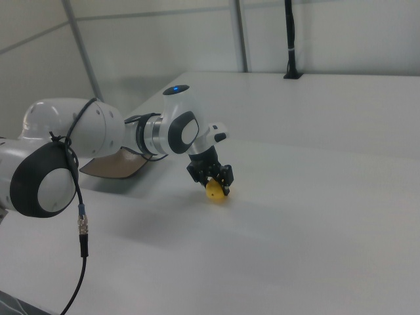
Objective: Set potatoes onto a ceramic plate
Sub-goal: 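Lift the held potato up off the table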
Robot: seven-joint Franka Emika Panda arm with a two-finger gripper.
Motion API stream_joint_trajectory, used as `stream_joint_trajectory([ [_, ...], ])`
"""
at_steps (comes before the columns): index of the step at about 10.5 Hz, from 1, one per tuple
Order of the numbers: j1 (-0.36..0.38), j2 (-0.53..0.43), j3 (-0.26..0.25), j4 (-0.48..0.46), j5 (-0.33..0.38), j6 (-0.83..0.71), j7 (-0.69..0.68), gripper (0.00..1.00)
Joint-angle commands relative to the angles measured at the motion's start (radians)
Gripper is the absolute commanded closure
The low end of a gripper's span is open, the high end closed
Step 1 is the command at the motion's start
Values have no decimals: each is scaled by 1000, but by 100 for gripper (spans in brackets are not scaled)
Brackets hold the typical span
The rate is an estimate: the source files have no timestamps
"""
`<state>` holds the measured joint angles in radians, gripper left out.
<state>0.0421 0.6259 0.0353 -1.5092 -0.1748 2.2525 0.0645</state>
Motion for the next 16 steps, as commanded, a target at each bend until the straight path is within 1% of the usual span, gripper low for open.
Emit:
stream_joint_trajectory([
  [1, 7, -9, -6, -17, -17, 30, -8, 87],
  [3, 7, -31, -6, -16, -15, 16, -6, 89],
  [5, 7, -83, -6, -16, -14, -37, -3, 89],
  [10, 15, -283, -6, -19, 5, -279, -3, 88],
  [12, 15, -360, -6, -22, 43, -358, -6, 88],
  [13, 15, -400, -6, -43, 60, -375, -6, 88],
  [15, 16, -474, -5, -95, 70, -378, -6, 88],
  [16, 18, -517, -6, -133, 102, -378, -12, 88],
])
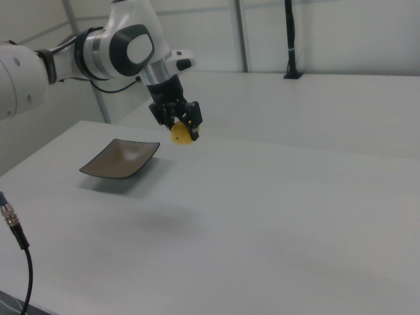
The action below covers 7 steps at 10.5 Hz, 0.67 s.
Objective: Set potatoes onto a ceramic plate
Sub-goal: 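Lift the held potato up off the table, then carry the potato over the brown square plate and lower it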
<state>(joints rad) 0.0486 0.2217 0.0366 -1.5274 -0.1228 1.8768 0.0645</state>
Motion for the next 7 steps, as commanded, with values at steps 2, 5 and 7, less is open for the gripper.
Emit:
stream_joint_trajectory([
  [2, 23, -168, -7, -168, 77, -2, -38, 87],
  [5, 108, -165, -26, -168, 77, -1, -29, 87],
  [7, 151, -151, -27, -160, 101, 7, -9, 87],
])
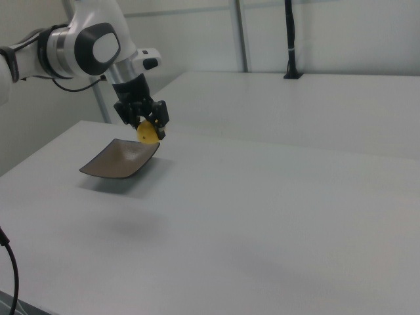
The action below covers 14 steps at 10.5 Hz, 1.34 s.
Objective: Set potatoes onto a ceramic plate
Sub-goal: 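Carry the potato over the brown square plate and lower it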
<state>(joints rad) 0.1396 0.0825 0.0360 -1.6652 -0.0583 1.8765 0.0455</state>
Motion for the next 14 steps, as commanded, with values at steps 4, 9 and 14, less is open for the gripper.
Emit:
stream_joint_trajectory([
  [4, 176, 101, -27, 48, 41, 80, 196, 87],
  [9, 285, 273, -27, 125, 14, 312, 341, 87],
  [14, 331, 400, -27, 127, 8, 616, 376, 87],
])
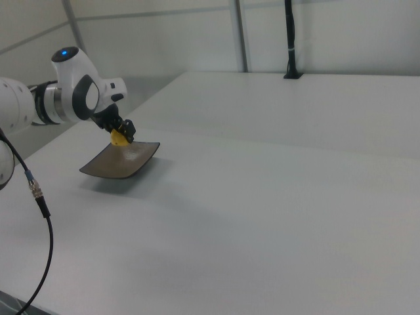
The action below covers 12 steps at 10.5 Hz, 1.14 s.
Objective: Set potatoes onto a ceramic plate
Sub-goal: 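Carry the potato over the brown square plate and lower it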
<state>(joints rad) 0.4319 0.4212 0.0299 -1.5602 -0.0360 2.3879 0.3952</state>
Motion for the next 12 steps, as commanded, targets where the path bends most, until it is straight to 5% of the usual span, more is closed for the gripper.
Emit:
stream_joint_trajectory([
  [1, 41, 88, -19, 22, -15, 166, 28, 87],
  [7, 70, 198, -21, 17, -15, 318, 25, 80],
  [10, 71, 214, -18, 17, -15, 324, 27, 66],
  [12, 71, 218, -16, 16, -15, 324, 27, 43],
])
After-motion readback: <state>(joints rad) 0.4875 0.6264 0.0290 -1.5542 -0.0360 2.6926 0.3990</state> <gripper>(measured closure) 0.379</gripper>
